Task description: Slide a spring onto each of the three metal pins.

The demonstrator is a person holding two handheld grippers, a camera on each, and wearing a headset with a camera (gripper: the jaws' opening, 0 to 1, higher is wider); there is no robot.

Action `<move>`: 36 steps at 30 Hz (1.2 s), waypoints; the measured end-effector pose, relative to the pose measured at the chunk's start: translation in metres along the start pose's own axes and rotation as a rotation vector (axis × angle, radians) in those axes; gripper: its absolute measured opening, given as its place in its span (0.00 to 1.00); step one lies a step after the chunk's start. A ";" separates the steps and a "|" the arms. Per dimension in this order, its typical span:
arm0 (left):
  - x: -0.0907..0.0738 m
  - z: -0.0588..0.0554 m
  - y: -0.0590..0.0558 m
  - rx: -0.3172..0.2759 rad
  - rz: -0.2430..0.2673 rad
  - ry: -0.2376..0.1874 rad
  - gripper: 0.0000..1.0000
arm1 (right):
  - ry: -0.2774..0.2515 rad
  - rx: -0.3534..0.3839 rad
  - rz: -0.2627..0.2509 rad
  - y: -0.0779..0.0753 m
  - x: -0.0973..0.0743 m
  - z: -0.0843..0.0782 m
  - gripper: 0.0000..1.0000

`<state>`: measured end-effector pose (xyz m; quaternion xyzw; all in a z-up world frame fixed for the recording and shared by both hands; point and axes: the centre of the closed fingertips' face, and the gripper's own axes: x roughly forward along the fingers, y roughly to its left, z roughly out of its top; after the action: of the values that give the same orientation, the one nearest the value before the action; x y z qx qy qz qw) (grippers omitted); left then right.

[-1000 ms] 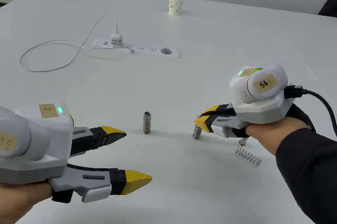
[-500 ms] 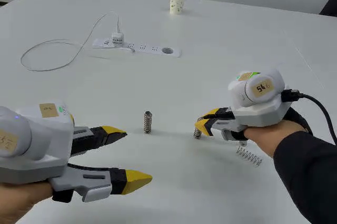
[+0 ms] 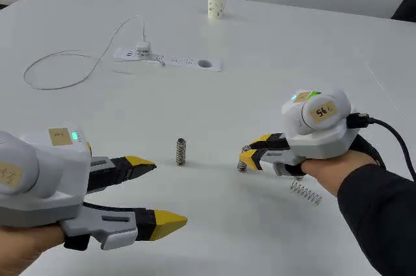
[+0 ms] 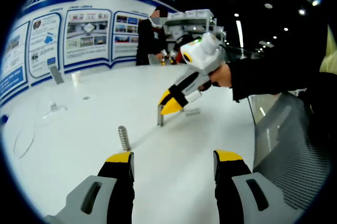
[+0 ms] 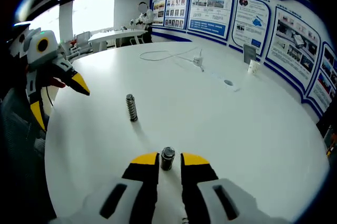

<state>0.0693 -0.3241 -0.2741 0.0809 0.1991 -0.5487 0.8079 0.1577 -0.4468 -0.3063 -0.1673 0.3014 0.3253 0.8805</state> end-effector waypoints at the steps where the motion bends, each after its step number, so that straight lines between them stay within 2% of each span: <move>1: 0.000 0.001 0.000 0.001 -0.001 0.000 0.62 | 0.001 0.000 -0.002 0.000 -0.001 -0.001 0.17; 16: 0.000 0.006 -0.001 0.010 -0.002 -0.012 0.62 | -0.012 0.000 -0.028 -0.002 -0.024 -0.006 0.19; 36: 0.002 0.008 -0.004 0.017 -0.009 -0.016 0.62 | -0.018 0.015 -0.058 0.001 -0.054 -0.026 0.20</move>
<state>0.0678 -0.3301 -0.2674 0.0826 0.1883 -0.5544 0.8064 0.1130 -0.4839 -0.2912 -0.1663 0.2908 0.2988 0.8936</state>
